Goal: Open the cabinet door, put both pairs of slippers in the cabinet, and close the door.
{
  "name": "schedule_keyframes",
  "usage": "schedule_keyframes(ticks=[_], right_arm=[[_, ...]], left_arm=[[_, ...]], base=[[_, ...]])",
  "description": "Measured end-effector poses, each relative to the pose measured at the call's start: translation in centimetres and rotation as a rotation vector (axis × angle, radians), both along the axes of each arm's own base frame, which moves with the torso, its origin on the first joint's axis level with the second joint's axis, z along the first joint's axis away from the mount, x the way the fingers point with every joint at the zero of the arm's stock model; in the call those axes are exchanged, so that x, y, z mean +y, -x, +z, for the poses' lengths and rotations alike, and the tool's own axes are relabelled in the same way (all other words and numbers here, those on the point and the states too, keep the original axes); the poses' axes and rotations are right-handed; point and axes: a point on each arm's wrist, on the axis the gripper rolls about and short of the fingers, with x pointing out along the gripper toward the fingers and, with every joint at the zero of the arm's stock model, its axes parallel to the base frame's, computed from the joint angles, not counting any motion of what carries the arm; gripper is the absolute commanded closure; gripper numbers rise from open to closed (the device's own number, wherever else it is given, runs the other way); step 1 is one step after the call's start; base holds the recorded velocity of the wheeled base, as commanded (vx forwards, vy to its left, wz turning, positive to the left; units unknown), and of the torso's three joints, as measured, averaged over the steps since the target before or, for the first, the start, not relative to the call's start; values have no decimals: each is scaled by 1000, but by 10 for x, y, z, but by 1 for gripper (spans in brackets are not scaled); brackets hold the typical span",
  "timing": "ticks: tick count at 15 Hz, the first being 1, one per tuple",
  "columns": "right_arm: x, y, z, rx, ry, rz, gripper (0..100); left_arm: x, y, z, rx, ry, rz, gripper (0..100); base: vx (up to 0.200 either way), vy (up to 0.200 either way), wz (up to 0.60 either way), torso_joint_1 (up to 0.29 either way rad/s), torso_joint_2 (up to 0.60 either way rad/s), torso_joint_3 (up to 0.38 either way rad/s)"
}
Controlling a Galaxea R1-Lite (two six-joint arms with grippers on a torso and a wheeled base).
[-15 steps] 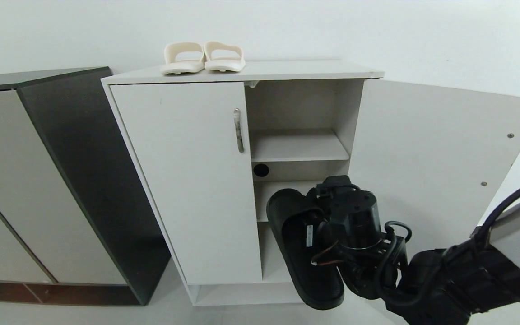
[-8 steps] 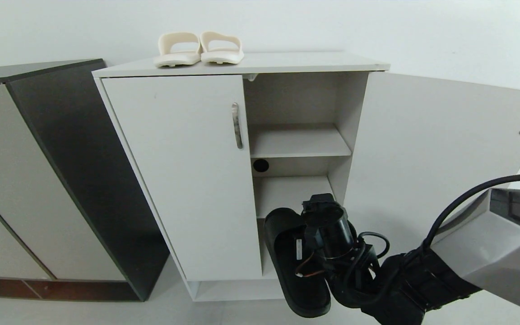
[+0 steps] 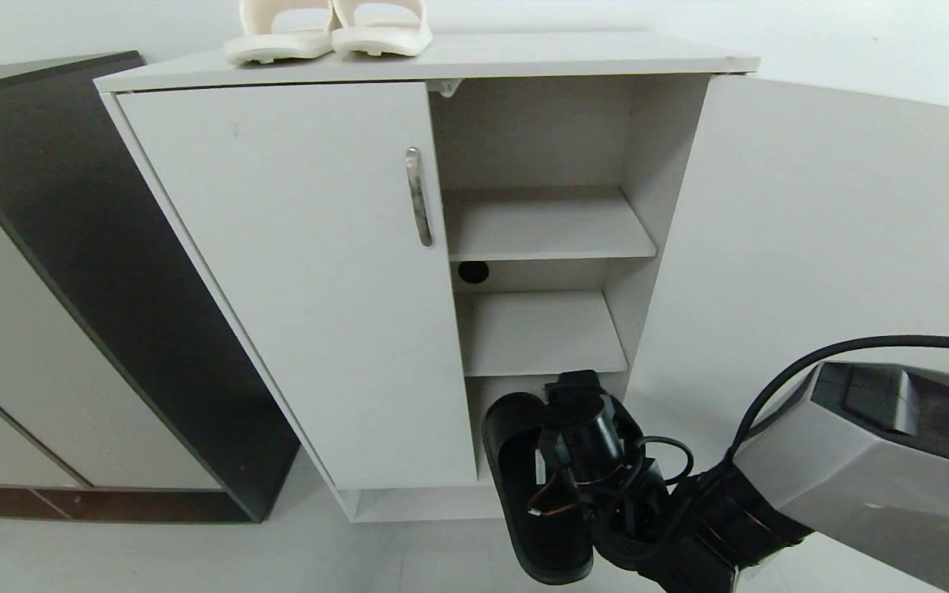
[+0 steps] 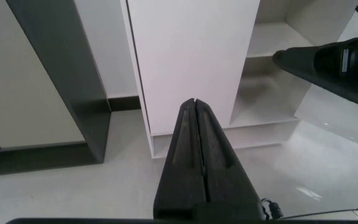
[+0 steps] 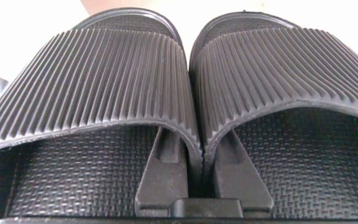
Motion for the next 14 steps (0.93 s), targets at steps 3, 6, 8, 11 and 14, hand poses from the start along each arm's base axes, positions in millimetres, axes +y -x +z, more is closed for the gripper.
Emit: schedule_keyframes(ticks=[3, 6, 8, 11, 14], right_arm=[[2, -2, -3, -11, -2, -27, 100], [7, -4, 5, -108, -9, -77, 100], [11, -1, 8, -158, 0, -73, 100], [14, 0, 8, -294, -13, -68, 100], [15, -3, -7, -321, 21, -66, 100]], left_arm=[[0, 0, 0, 0, 1, 0, 100], [0, 0, 0, 0, 2, 0, 100], [0, 0, 0, 0, 2, 0, 100], [0, 0, 0, 0, 2, 0, 100], [0, 0, 0, 0, 2, 0, 100]], base=[[0, 0, 0, 7, 5, -194], [0, 0, 0, 0, 0, -57], [0, 0, 0, 0, 0, 0], [0, 0, 0, 0, 0, 0], [0, 0, 0, 0, 0, 0]])
